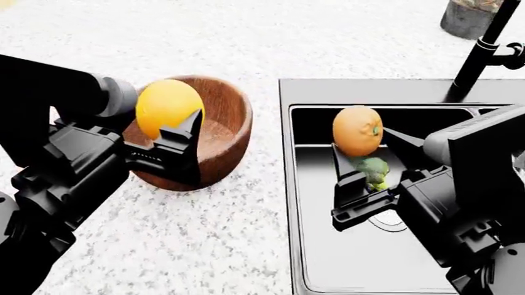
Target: Pick the oranges and tangerines from the sink and place them in one bowl. Place the broccoli in the other bowl. Then turn off the sink faucet.
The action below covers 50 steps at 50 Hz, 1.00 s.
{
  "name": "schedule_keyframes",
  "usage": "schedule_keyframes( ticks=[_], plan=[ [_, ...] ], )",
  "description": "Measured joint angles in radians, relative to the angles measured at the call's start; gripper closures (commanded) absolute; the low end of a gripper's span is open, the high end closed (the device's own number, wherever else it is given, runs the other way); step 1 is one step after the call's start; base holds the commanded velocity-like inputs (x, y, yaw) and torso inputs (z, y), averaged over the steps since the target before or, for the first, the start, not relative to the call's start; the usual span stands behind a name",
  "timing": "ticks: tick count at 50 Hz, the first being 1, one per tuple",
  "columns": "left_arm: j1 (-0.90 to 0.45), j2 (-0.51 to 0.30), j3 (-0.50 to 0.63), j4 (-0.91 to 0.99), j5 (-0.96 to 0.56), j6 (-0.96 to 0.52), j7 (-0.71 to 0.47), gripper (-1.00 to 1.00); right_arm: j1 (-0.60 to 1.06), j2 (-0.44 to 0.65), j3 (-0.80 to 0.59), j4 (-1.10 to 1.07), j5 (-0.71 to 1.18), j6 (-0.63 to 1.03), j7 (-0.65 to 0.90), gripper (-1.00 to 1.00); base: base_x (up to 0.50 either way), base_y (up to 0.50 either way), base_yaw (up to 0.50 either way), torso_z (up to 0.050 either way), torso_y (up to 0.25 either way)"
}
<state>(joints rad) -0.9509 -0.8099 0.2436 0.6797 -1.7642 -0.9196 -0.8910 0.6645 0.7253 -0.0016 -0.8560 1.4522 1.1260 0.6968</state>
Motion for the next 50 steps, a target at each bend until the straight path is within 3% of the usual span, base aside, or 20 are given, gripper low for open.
schedule_keyframes(
  ticks=[38, 50],
  plan=[
    [0.017, -0.024, -0.021, 0.008, 0.004, 0.021, 0.016, 1.0, 0.029, 0.02, -0.011, 0.002, -0.003, -0.011, 0.025, 1.0, 0.17, 0.5, 0.0, 0.0, 0.0],
    [0.012, -0.024, -0.016, 0.005, 0.004, 0.021, 0.021, 1.0, 0.081, 0.072, 0.01, 0.018, 0.095, -0.014, 0.099, 1.0, 0.03, 0.03, 0.0, 0.0, 0.0]
  ],
)
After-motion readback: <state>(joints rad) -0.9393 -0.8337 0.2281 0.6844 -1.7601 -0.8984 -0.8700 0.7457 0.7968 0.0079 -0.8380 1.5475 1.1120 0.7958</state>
